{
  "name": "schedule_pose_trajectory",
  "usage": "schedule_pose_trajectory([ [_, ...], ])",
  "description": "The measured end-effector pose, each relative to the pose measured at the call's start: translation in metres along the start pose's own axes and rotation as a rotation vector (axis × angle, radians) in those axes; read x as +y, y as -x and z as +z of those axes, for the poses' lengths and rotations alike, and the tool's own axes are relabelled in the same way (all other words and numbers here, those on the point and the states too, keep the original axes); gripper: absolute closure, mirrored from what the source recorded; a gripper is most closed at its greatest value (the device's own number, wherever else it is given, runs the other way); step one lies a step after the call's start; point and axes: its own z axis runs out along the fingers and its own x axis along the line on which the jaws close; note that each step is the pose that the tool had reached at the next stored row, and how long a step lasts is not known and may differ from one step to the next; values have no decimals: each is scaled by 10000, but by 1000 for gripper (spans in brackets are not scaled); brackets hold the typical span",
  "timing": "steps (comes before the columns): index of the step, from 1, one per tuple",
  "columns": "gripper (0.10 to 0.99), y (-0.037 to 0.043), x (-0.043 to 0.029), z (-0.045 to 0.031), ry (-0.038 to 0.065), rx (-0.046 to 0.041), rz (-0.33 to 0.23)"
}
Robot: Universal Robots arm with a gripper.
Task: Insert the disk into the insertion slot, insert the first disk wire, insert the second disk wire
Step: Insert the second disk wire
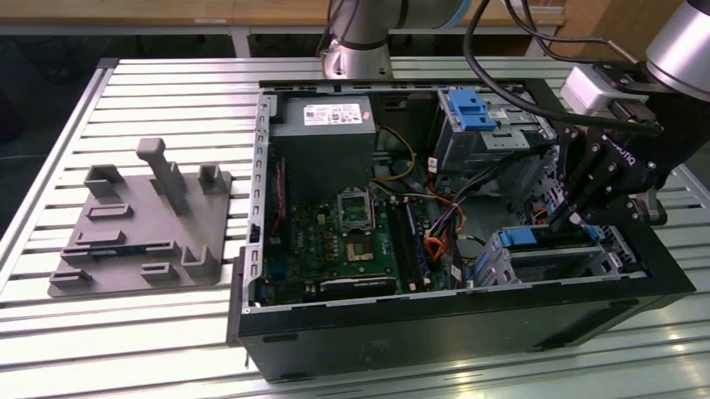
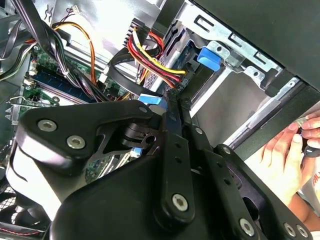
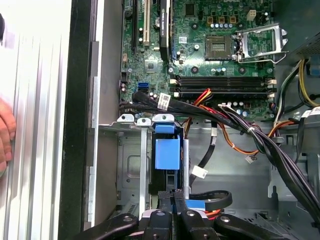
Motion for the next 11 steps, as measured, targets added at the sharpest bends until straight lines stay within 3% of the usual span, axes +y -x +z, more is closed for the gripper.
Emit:
schedule_pose_trajectory([
  [11, 945, 2, -3, 31, 0, 6, 0],
])
